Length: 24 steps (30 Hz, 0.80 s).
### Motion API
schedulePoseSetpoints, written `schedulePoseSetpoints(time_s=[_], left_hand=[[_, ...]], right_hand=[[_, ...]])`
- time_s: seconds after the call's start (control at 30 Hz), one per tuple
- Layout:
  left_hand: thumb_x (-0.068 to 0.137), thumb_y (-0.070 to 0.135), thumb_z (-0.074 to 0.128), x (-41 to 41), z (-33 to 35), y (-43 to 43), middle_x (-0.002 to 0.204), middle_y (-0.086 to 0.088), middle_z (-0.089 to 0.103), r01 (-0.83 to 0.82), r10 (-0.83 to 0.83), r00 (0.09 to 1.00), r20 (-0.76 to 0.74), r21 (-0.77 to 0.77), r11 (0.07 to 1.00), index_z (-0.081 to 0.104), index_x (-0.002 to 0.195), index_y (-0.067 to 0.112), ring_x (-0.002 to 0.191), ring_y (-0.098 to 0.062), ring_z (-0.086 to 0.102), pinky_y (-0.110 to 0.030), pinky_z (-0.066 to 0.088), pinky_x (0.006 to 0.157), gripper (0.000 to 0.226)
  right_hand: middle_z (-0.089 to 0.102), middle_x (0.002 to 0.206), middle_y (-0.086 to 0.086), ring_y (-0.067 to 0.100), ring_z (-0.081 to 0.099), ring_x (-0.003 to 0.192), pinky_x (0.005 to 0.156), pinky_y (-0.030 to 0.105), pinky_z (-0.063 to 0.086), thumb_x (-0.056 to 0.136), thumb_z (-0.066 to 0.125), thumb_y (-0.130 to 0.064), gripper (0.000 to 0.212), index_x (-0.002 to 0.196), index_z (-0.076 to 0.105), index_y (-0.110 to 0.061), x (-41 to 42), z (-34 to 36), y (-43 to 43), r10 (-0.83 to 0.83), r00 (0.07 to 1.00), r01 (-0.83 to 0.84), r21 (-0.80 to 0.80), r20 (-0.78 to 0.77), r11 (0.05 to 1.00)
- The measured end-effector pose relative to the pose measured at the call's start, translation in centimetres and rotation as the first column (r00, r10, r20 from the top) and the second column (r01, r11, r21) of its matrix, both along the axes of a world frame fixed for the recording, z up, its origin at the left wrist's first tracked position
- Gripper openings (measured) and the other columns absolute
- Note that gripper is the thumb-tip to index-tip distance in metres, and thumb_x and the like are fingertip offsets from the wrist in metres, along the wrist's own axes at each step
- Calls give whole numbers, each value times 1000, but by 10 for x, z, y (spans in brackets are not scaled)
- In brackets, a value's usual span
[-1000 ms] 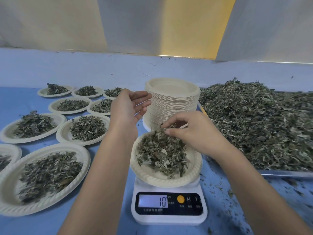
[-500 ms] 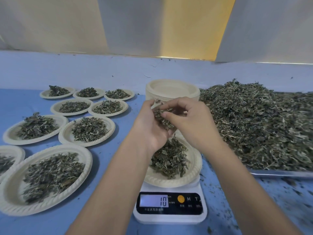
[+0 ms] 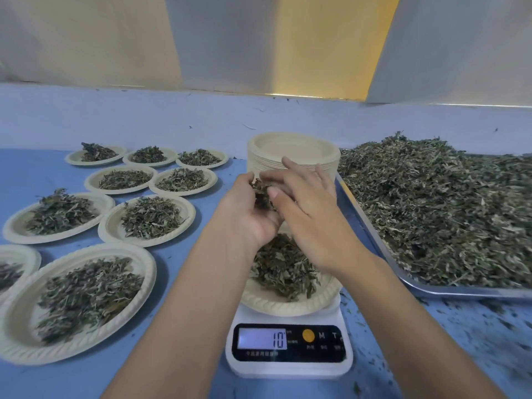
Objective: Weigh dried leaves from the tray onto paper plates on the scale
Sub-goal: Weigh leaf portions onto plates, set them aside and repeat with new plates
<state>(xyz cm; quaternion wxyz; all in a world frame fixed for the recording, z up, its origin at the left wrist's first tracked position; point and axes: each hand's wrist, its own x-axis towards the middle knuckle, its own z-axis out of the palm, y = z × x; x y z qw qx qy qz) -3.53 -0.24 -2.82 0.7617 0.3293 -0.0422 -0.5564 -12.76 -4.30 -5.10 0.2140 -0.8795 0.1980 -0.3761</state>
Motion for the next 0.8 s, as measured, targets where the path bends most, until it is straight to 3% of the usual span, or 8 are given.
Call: schedulePoseSetpoints(time_s=[0.07,0.17,0.23,0.3,0.4,0.47,0.6,0.8], left_hand=[[101,27,38,-1,-1,1,80,-13,64,4,-4,1000,-6,-10,1000,56,91,1,57,-19,66,-24,53,45,33],[101,23,39,1,-2,-1,88,-14,61,-42,41,998,-43,-8,999,52,84,-1,85,-23,63,-31,53,64,32],[100,21,40,4,-1,-1,83,-12,59,-91,86,989,-122,-32,995,52,81,0,75,-22,60,-30,54,65,31],[100,20,40,9,1,1,74,-11,55,-132,120,974,-190,-54,990,52,77,0,64,-20,57,-27,55,54,33],[100,19,41,15,3,5,74,-14,55,-182,164,960,-227,-59,982,51,74,0,64,-21,56,-25,53,46,34],[100,17,41,19,4,7,72,-15,55,-198,184,961,-205,-49,979,51,75,1,62,-20,55,-22,51,44,32],[98,14,40,20,3,11,53,-10,56,-150,138,974,-179,-56,987,51,74,3,54,-13,49,-16,43,41,28],[94,10,41,16,3,9,51,-1,51,-78,67,987,-146,-72,994,53,75,5,43,-9,43,-13,36,40,23]], right_hand=[[50,110,-33,-6,19,138,116,21,-3,100,41,-17,29,126,55,-20,-1,-1,-2,58,998,-62,109,40,992],[57,125,-17,-5,36,132,111,19,28,98,45,-9,31,125,56,-19,0,-1,-1,201,944,-286,350,260,892],[64,118,-9,0,56,115,99,15,42,95,49,-2,29,115,61,-19,0,4,-1,208,882,-395,420,424,817],[69,104,-11,0,63,99,89,17,48,91,53,1,29,106,64,-21,-2,6,-6,126,875,-343,415,467,843],[67,89,-14,-5,58,73,72,14,47,86,61,-8,20,96,65,-25,-10,5,-15,-75,950,-37,350,302,936],[64,80,-14,-6,52,62,58,9,40,84,65,-18,8,88,66,-25,-16,6,-20,-99,994,81,278,52,957],[65,87,-12,-1,57,78,70,18,45,76,72,-48,26,90,68,-26,-21,7,-22,69,873,71,265,-484,961],[47,94,-15,-1,47,83,71,21,44,65,78,-55,47,99,59,-29,-22,11,-14,93,806,33,200,-585,979]])
